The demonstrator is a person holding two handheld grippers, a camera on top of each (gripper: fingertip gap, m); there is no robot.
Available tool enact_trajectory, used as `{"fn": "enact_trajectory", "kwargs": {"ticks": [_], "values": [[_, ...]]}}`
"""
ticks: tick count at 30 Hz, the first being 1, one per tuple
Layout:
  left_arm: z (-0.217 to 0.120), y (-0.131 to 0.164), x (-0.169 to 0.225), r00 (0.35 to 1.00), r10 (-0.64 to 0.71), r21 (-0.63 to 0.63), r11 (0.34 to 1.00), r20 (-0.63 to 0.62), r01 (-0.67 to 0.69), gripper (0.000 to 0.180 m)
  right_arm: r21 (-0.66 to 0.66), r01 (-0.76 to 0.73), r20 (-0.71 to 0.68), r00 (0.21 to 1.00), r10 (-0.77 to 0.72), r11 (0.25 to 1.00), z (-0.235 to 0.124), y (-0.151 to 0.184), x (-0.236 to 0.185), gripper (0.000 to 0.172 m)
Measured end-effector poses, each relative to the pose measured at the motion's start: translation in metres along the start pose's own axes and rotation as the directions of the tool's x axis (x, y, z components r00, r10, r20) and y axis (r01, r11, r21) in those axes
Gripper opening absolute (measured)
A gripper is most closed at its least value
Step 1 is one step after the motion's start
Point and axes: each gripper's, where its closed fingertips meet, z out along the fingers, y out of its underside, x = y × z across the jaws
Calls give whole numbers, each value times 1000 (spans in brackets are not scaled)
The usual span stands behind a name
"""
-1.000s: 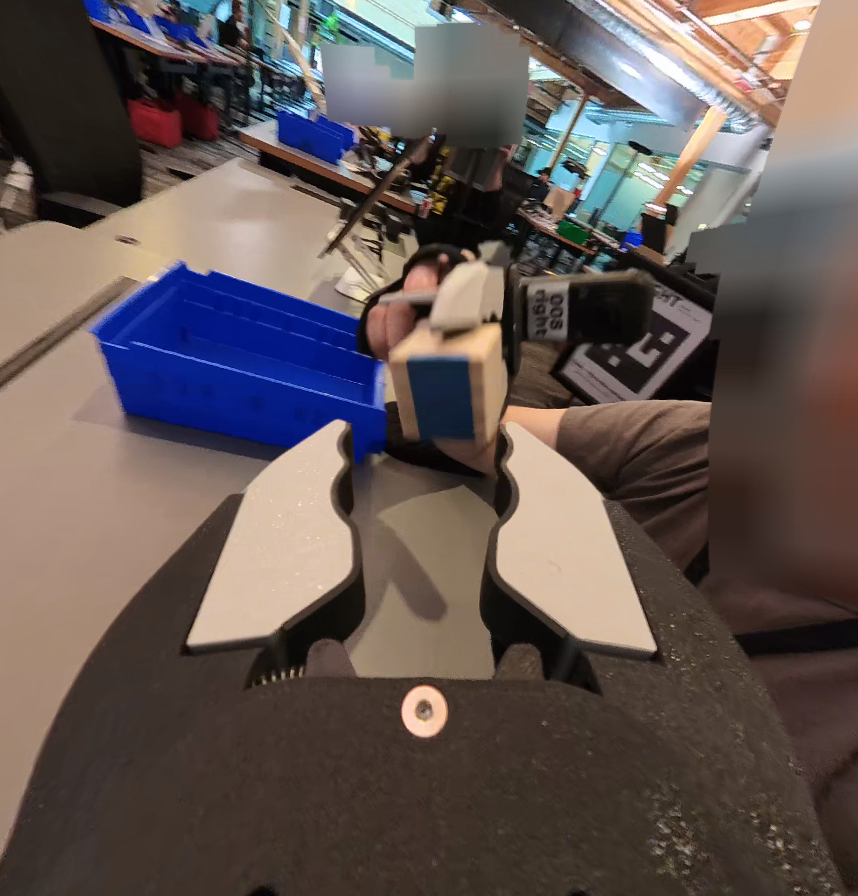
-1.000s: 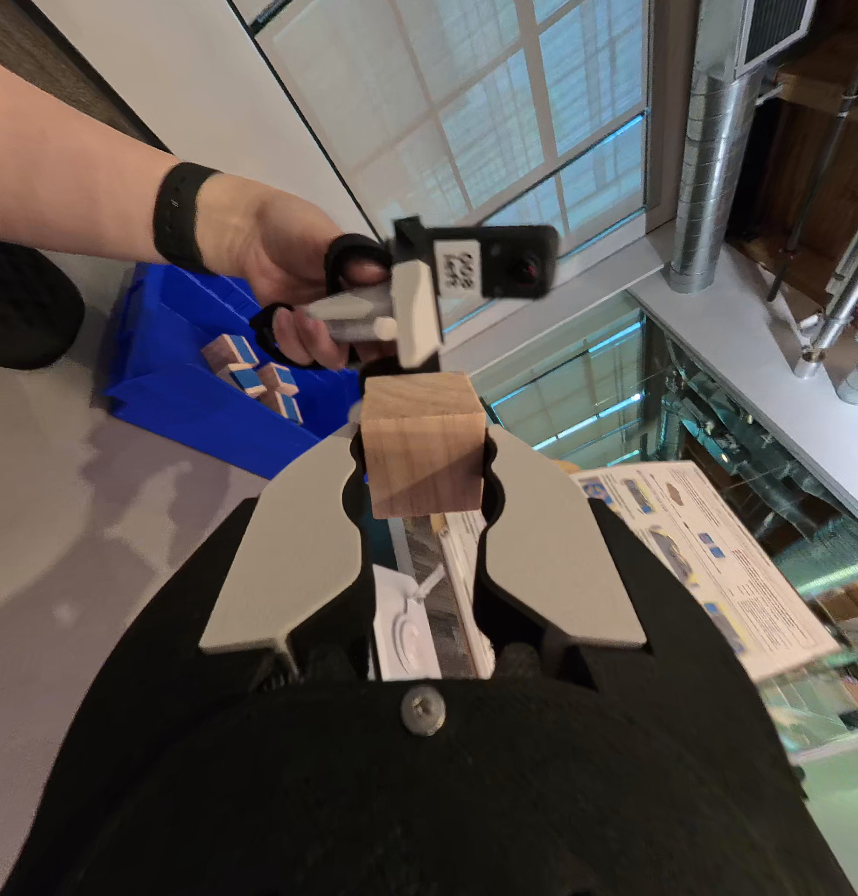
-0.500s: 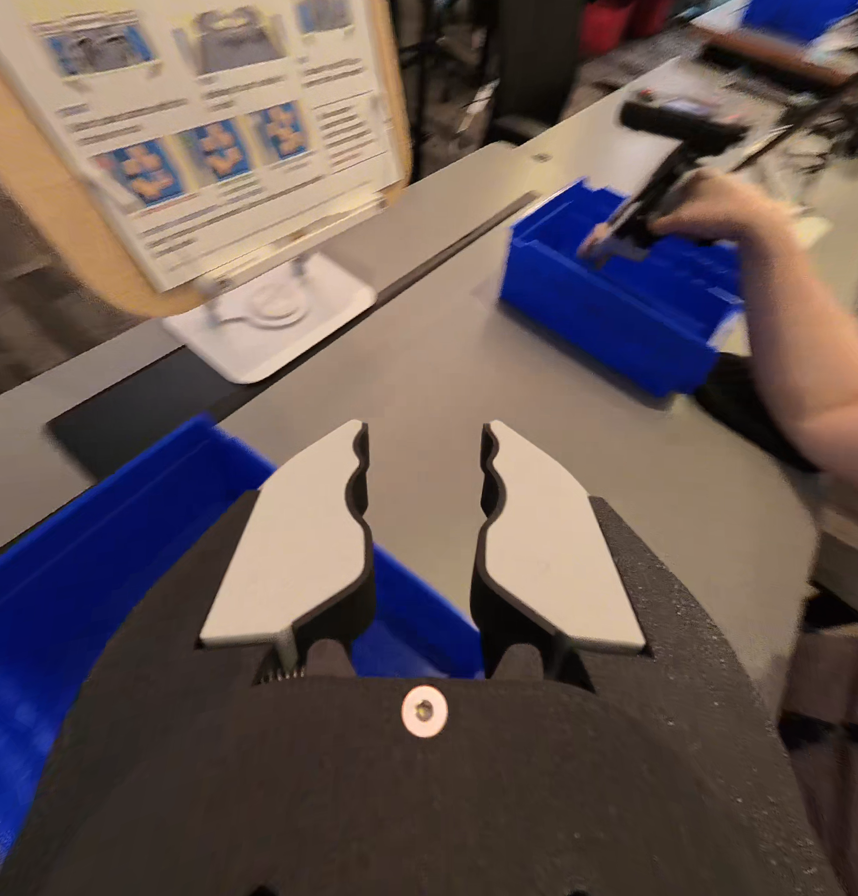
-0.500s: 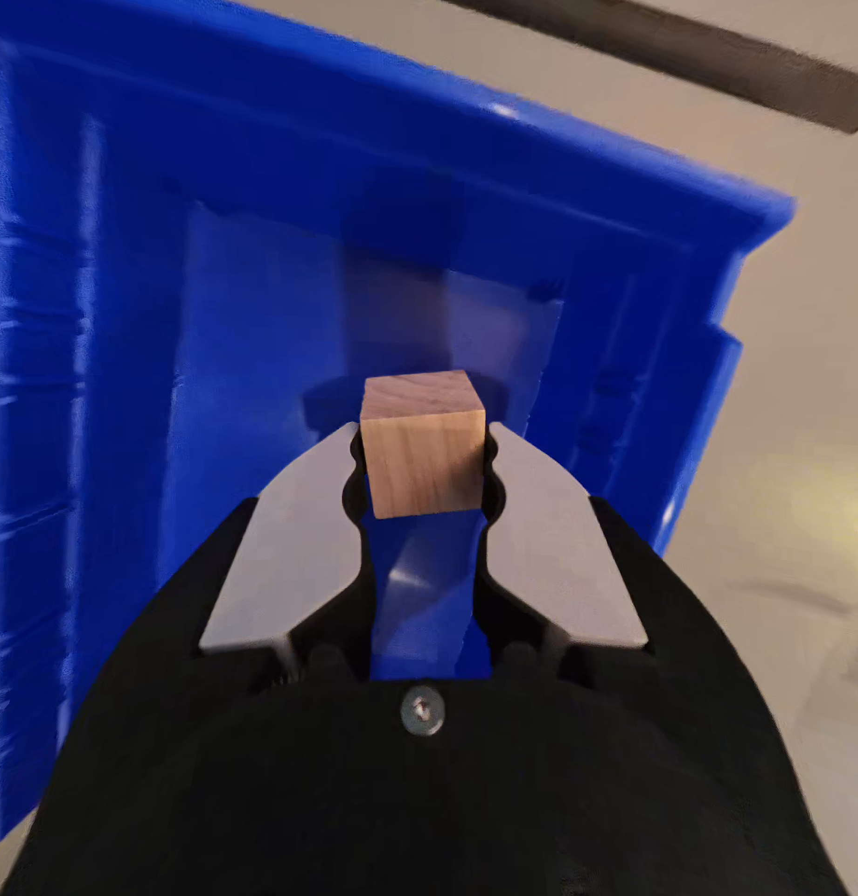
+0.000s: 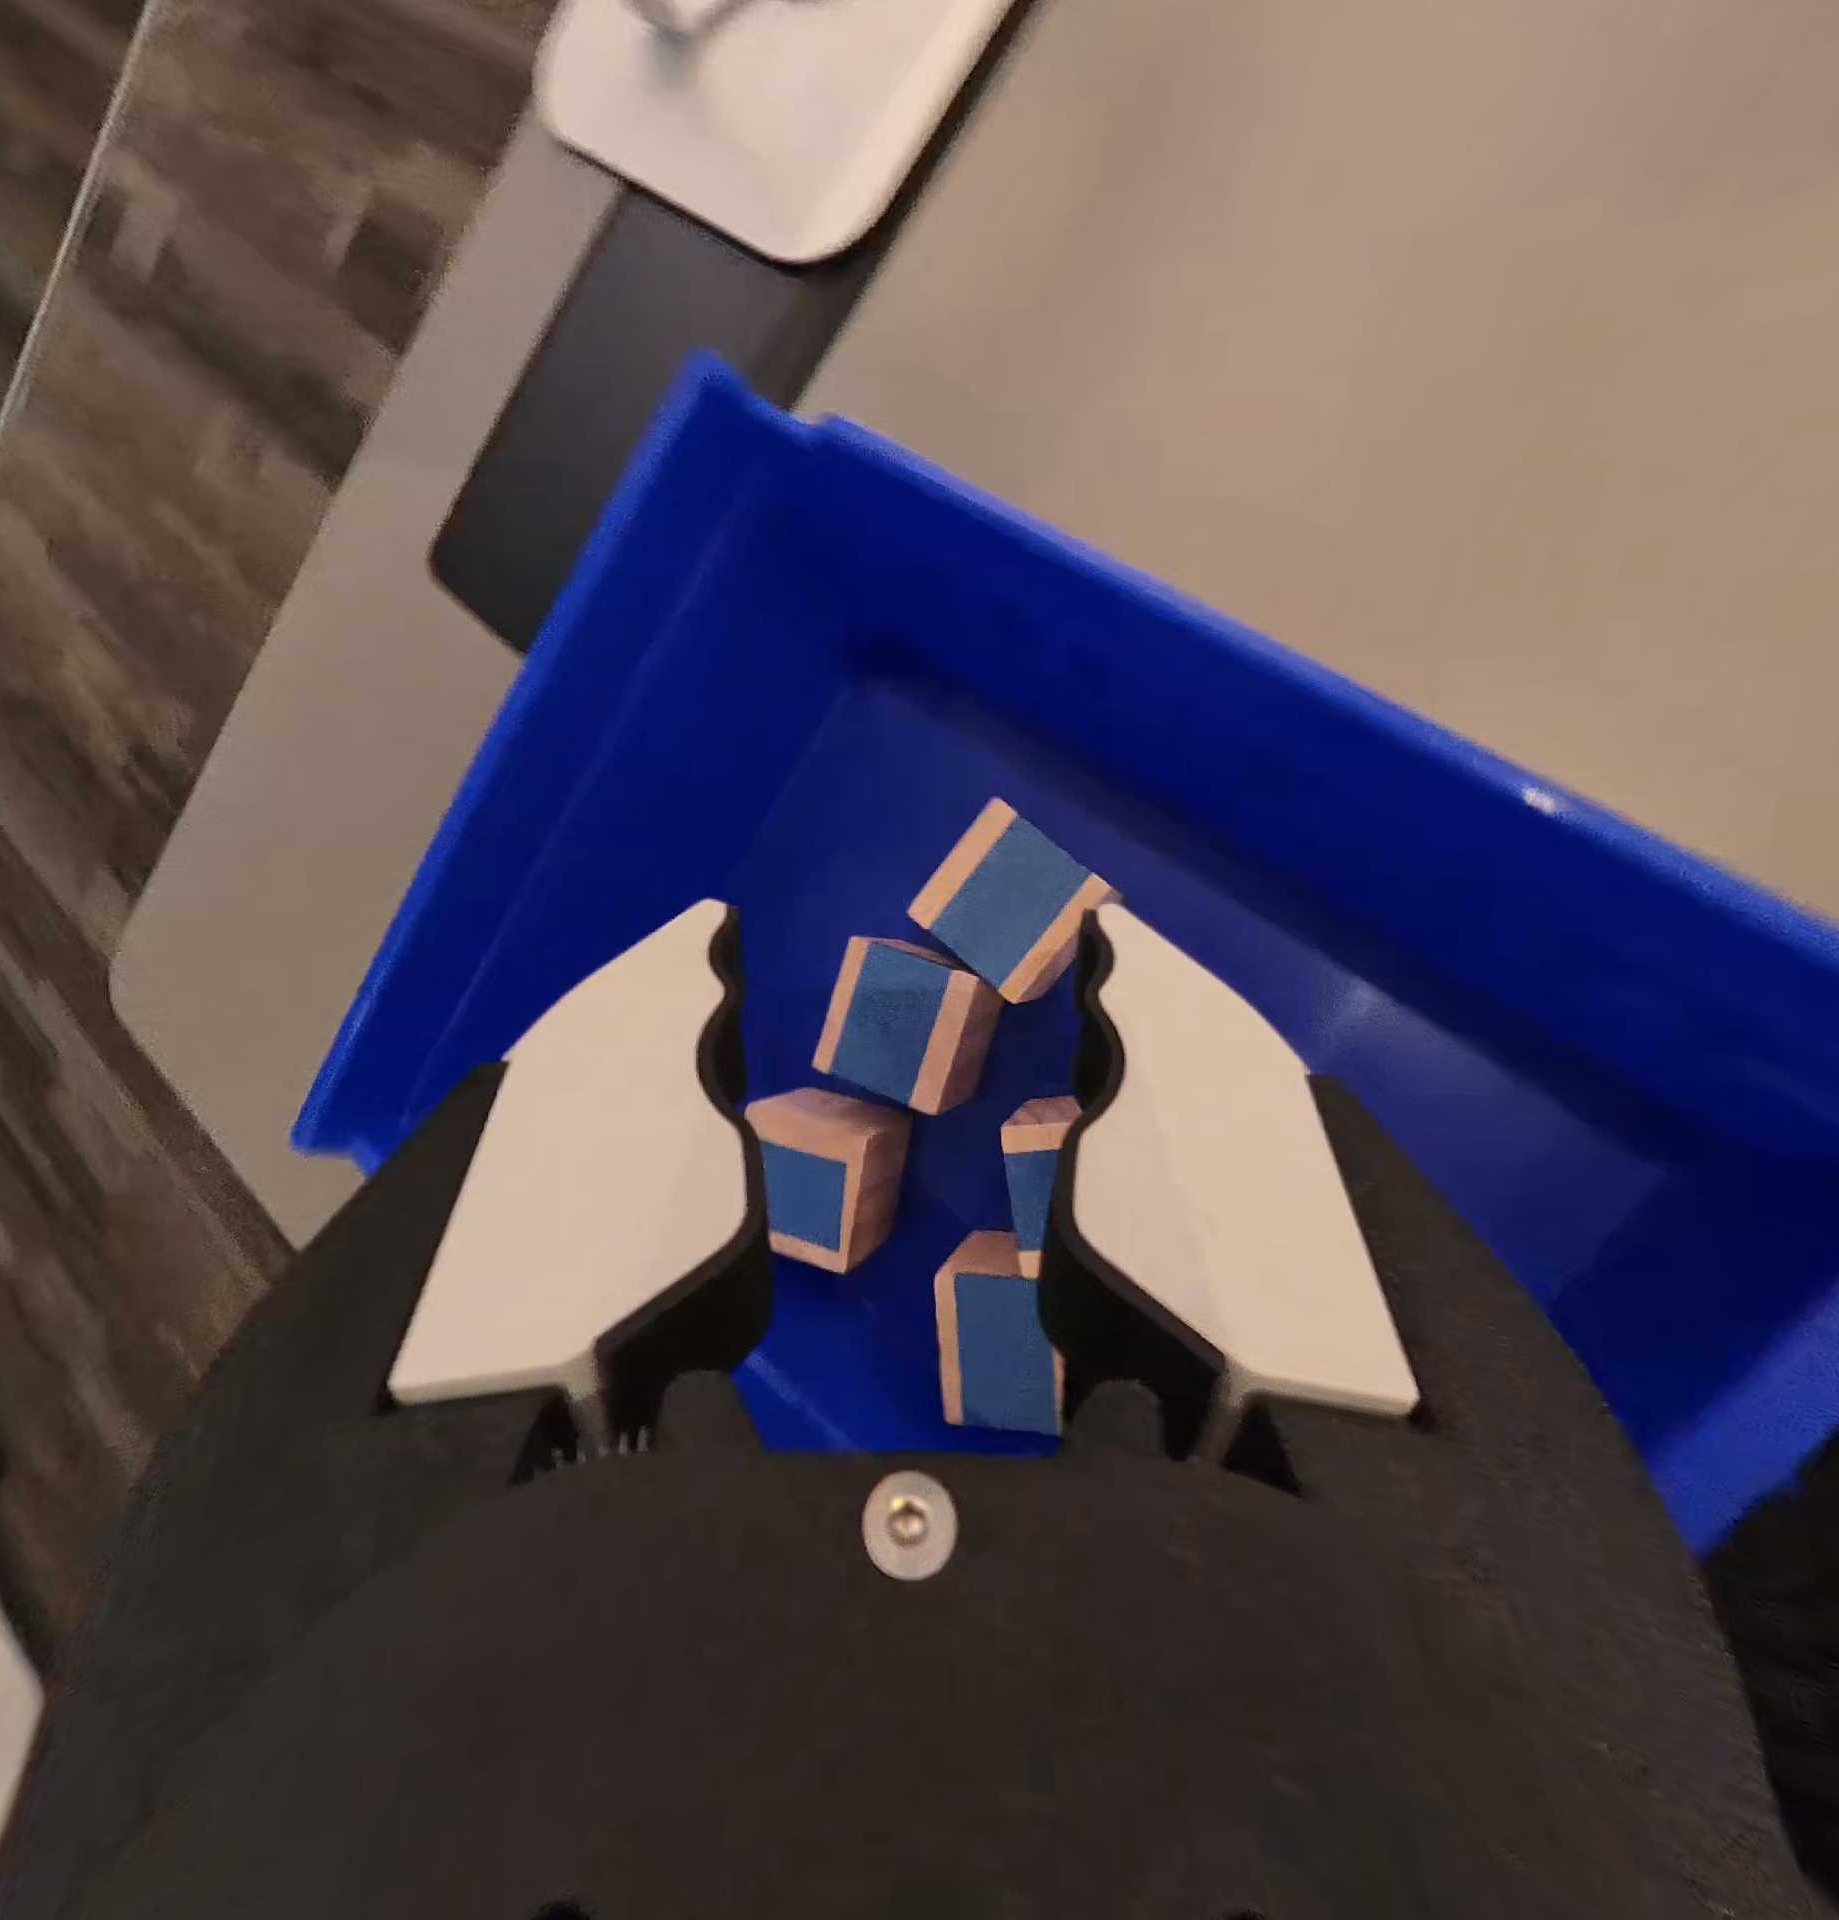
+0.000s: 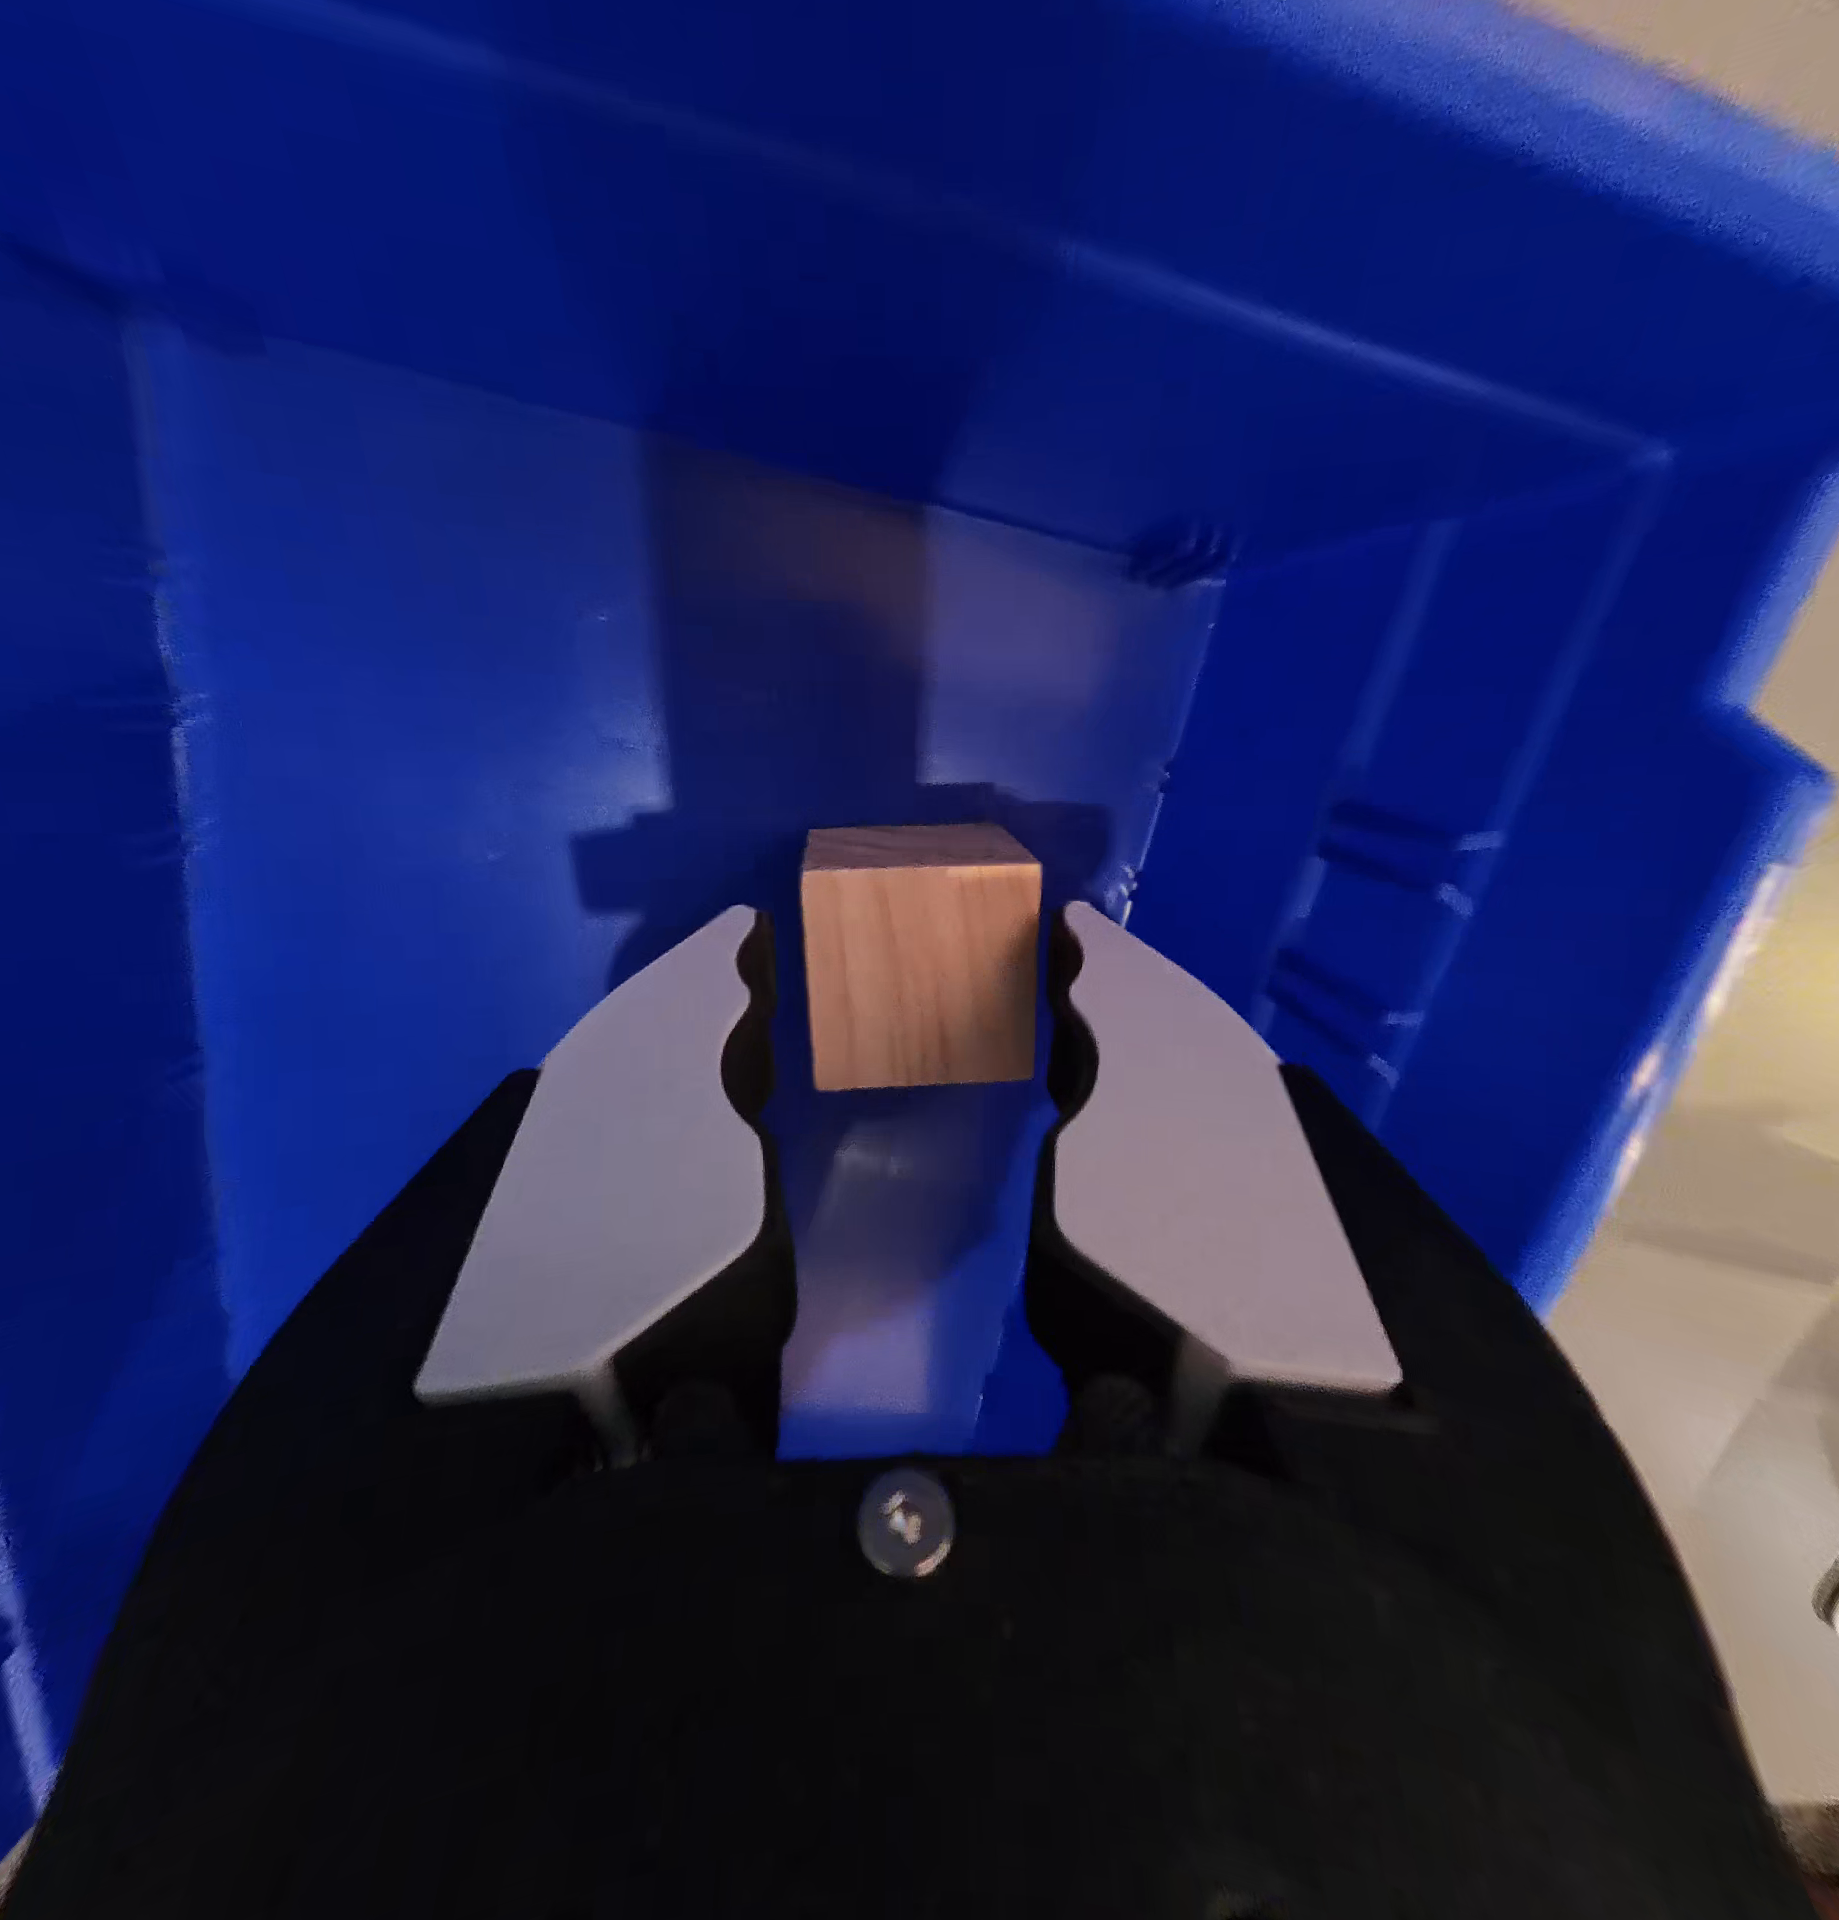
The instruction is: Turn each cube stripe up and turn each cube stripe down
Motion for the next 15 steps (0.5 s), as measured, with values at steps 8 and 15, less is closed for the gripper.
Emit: {"fn": "enact_trajectory", "kwargs": {"ticks": [8,15], "values": [[45,18,29,978,127,-146,978,-168,-152,67,118,86,9,996,-88,989,-37,-15,-21,55],[66,36,30,967,144,-224,956,-210,-191,65,165,135,8,990,-139,977,-57,-19,-33,56]]}}
